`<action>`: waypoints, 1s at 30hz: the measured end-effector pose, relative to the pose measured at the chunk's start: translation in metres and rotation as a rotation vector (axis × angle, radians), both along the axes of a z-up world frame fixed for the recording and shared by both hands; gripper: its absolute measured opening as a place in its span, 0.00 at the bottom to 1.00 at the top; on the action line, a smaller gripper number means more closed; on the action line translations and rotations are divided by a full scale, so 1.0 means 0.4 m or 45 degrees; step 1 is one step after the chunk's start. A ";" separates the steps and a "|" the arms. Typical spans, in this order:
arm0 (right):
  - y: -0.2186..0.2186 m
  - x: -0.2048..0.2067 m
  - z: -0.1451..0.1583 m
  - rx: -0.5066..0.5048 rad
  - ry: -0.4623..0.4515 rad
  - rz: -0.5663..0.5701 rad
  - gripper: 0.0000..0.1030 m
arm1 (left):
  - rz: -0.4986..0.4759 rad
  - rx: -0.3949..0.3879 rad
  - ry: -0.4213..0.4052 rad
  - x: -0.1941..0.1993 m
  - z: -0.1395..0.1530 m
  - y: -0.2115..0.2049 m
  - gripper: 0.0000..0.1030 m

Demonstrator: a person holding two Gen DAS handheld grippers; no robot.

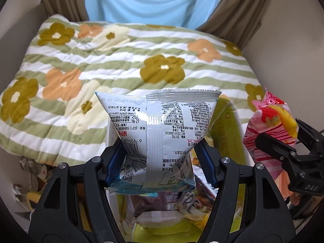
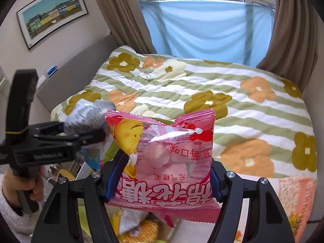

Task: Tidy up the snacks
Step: 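Carry both bags over the box and open both tools to drop them in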

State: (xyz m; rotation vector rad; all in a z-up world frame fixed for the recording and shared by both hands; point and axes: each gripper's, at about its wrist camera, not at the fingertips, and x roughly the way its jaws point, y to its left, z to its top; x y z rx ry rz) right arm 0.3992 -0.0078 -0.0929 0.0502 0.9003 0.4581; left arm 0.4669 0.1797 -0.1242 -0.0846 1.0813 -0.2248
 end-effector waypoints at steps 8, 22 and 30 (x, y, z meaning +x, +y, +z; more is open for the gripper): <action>0.021 0.048 -0.055 -0.022 0.101 -0.064 0.64 | -0.032 0.068 0.007 0.028 -0.066 -0.014 0.96; 0.024 0.100 -0.129 -0.064 0.188 -0.066 0.65 | 0.039 0.172 -0.043 -0.023 -0.064 -0.037 0.96; 0.048 0.117 -0.136 -0.069 0.157 -0.040 0.77 | 0.155 0.189 -0.052 -0.068 -0.054 0.012 0.96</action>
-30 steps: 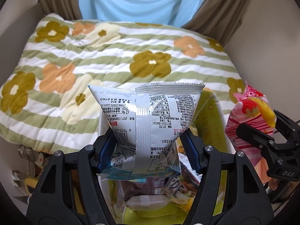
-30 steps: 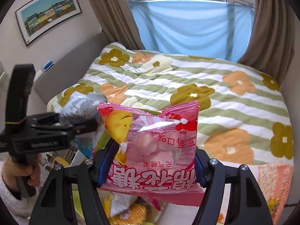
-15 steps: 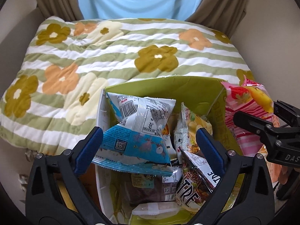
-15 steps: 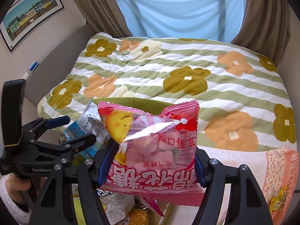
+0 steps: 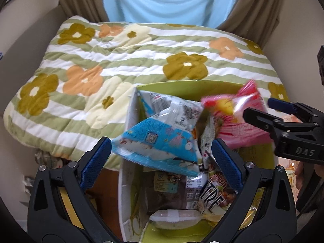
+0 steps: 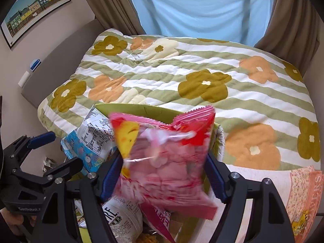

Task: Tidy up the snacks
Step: 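Carry both bags over the box and open both tools to drop them in, then reach both tools back to the last two snacks on the cloth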

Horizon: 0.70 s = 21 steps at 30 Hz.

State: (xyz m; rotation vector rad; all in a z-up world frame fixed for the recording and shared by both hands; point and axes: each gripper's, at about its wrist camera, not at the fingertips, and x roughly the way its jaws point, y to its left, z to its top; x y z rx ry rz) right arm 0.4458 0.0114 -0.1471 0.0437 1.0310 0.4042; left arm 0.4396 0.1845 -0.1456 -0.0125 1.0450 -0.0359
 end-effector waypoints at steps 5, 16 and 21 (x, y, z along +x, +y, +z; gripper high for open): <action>0.001 -0.024 0.014 0.026 -0.059 0.009 0.89 | 0.024 -0.047 0.019 -0.038 -0.006 0.019 0.96; 0.005 -0.106 0.064 0.025 -0.105 0.033 0.89 | 0.023 -0.056 -0.014 -0.120 0.034 0.026 0.96; -0.013 -0.161 0.102 0.020 -0.132 -0.046 0.89 | -0.024 -0.092 -0.040 -0.151 0.061 0.021 0.96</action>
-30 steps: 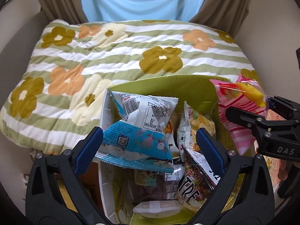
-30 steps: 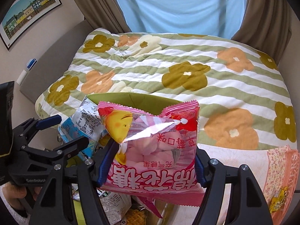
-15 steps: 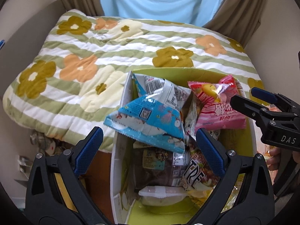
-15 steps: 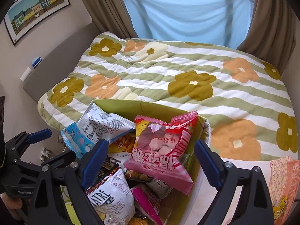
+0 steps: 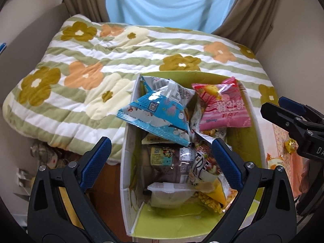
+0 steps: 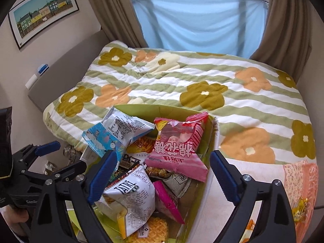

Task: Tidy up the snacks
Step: 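Reach both tools back to the last two snacks on the cloth, then grasp the orange-white chiffon cake packet with the left tool while the right tool grasps the gold Pillows packet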

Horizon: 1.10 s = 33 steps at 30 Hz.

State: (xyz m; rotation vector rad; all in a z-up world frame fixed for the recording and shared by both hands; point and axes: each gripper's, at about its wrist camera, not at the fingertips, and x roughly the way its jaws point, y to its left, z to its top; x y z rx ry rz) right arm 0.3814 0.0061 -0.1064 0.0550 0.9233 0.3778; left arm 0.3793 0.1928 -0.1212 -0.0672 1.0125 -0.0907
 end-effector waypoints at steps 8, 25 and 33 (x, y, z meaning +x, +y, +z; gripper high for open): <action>-0.074 -0.118 0.060 -0.072 -0.093 -0.191 0.89 | -0.189 -0.011 -0.078 -0.035 0.045 -0.107 0.96; -0.513 -0.348 0.055 0.004 -0.088 -0.508 0.89 | -0.494 -0.023 -0.034 -0.152 0.036 -0.602 0.96; -0.741 -0.371 0.011 -0.070 -0.052 -0.456 0.89 | -0.507 0.012 0.108 -0.200 -0.074 -0.886 0.96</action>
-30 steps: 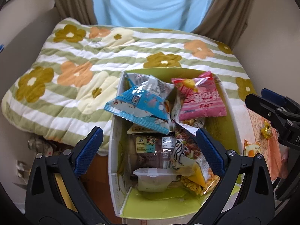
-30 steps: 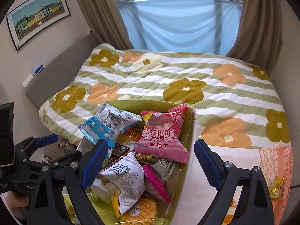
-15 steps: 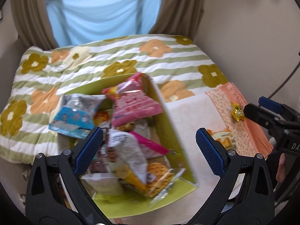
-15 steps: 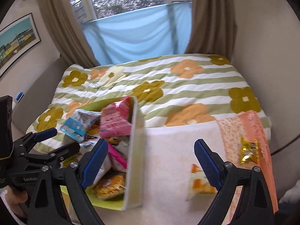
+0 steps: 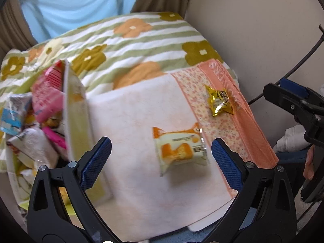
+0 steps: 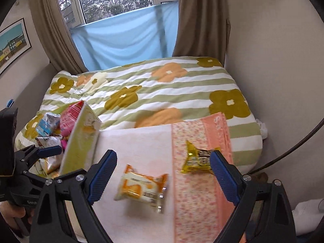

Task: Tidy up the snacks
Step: 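Grasp the orange-white chiffon cake packet with the left tool while the right tool grasps the gold Pillows packet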

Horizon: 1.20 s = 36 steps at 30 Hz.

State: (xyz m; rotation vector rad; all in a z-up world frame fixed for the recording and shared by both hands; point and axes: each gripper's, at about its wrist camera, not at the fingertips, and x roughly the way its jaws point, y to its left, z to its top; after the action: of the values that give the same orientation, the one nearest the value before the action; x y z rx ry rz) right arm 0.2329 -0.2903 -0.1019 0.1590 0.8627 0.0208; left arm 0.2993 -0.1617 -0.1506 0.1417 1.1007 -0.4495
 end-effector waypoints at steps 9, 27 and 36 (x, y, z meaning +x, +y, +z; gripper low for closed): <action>-0.153 0.051 -0.118 0.060 0.112 0.123 0.89 | 0.155 0.016 0.218 0.004 -0.176 -0.130 0.96; -0.175 0.165 -0.348 0.044 0.271 0.252 0.89 | 0.265 0.219 0.288 0.067 -0.378 -0.174 0.99; -0.155 0.195 -0.414 0.003 0.320 0.281 0.89 | 0.277 0.195 0.331 0.080 -0.421 -0.129 0.91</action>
State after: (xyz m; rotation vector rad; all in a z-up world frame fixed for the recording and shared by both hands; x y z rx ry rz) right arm 0.3107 -0.3524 -0.2674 0.0679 1.1282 0.2121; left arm 0.3314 -0.2132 -0.3190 0.0981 1.3902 -0.1904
